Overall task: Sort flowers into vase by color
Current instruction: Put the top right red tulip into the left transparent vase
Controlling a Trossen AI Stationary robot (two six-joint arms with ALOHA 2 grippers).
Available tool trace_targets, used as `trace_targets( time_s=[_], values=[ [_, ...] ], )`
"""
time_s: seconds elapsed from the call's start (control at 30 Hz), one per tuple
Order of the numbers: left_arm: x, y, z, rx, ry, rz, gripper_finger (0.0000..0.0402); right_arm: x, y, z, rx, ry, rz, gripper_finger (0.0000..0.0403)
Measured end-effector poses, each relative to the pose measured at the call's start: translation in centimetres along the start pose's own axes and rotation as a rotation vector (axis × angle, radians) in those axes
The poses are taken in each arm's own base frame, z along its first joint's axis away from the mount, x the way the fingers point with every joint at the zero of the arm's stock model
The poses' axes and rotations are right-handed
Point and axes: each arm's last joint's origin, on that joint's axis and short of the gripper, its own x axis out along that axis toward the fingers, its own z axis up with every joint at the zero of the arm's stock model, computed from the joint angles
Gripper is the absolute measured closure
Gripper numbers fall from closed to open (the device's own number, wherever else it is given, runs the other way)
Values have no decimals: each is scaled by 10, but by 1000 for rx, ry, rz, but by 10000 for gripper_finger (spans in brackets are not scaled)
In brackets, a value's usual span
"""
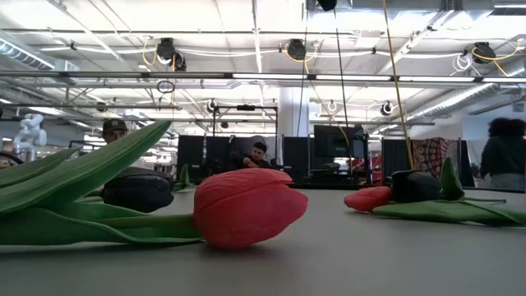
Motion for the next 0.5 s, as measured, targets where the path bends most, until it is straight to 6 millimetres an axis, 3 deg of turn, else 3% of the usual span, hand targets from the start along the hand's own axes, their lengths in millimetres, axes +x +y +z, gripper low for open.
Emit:
trace_targets(
  time_s=[0.5],
  values=[
    [-11, -9, -14, 102, 103, -90, 395, 0, 0, 0, 0, 1, 0, 243]
  ],
)
